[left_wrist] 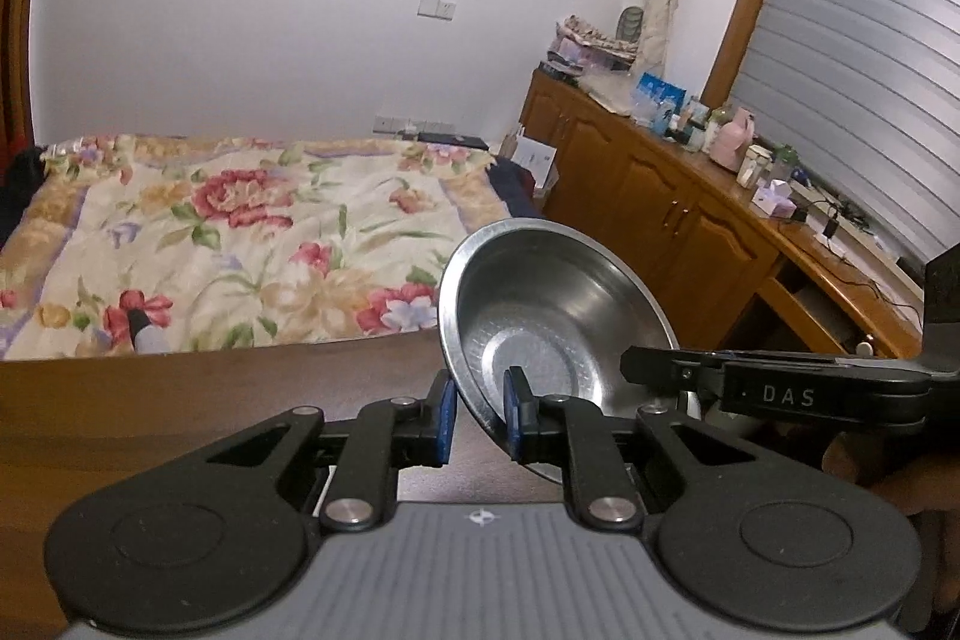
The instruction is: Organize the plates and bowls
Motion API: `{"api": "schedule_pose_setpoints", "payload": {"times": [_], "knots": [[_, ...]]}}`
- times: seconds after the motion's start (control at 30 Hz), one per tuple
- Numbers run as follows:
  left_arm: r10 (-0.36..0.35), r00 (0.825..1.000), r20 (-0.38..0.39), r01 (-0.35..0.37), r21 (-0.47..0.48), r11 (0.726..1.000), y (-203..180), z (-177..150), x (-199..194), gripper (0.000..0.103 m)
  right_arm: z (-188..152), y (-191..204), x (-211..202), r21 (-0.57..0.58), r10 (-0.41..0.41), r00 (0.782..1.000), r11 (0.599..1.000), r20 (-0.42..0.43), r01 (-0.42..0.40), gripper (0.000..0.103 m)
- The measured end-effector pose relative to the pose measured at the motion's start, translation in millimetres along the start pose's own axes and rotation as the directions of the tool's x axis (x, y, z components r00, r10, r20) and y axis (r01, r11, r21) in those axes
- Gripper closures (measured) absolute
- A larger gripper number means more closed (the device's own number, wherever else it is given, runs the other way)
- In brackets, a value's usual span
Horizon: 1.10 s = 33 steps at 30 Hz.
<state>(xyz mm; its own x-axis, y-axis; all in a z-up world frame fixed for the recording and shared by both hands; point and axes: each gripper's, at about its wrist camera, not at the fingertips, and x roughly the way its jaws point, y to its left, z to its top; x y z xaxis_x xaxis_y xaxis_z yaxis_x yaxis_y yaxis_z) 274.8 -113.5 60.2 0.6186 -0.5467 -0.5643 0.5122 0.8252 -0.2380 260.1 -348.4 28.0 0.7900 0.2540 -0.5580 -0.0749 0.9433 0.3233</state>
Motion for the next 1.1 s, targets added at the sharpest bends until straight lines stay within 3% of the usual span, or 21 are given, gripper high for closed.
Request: {"api": "schedule_pose_setpoints", "payload": {"times": [0.23,0.43,0.8,1.1], "knots": [[0.030,1.000,0.002,-0.030,0.028,0.999,-16.0,-10.9,-20.9,0.084,-8.3,6.5,-23.5,-0.044,0.027,0.999,0.999,0.025,-0.026,0.086],[-0.015,1.000,-0.010,0.015,0.035,0.999,-19.0,-24.9,-34.6,0.084,-16.3,1.9,-34.1,-0.060,0.045,0.999,0.997,0.020,-0.044,0.086],[-0.022,0.999,-0.030,0.026,0.138,0.990,-36.7,-52.1,-60.1,0.084,-44.6,-1.2,-50.7,-0.061,0.099,0.995,0.993,-0.007,-0.100,0.086],[-0.042,0.998,-0.043,0.049,0.170,0.984,-41.5,-77.1,-72.0,0.085,-71.8,2.9,-65.4,-0.089,0.121,0.992,0.988,-0.030,-0.123,0.085]]}}
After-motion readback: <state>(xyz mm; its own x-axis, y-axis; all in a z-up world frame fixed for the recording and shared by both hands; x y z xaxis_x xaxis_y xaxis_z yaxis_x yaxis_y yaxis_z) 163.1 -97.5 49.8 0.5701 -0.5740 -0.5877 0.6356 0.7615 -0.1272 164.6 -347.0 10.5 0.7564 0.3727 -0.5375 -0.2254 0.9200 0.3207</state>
